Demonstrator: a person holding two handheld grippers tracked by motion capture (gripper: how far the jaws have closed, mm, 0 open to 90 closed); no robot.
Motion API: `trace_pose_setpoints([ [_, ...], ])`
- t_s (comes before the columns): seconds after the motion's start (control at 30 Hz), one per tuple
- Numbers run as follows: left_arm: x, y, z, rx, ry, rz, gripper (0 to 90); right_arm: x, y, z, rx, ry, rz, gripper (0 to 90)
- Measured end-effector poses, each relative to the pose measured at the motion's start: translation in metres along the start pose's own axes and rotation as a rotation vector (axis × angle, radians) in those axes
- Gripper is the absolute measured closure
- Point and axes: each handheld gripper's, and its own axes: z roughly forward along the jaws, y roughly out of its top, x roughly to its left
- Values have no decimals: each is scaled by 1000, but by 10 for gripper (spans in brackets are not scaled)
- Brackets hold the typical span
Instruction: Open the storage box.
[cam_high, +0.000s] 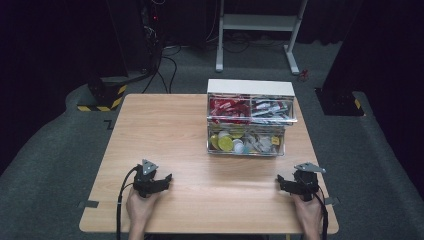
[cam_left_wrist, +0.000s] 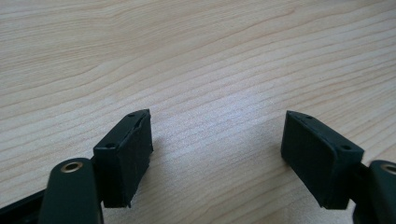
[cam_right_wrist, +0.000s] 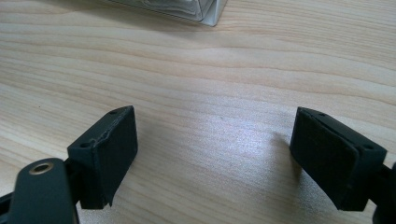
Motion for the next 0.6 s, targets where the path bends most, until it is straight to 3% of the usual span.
trace_pose_setpoints([
  [0.6, -1, 0, 0, 0, -2, 0, 253, 8, -6, -6, -9, -47, 32, 181],
])
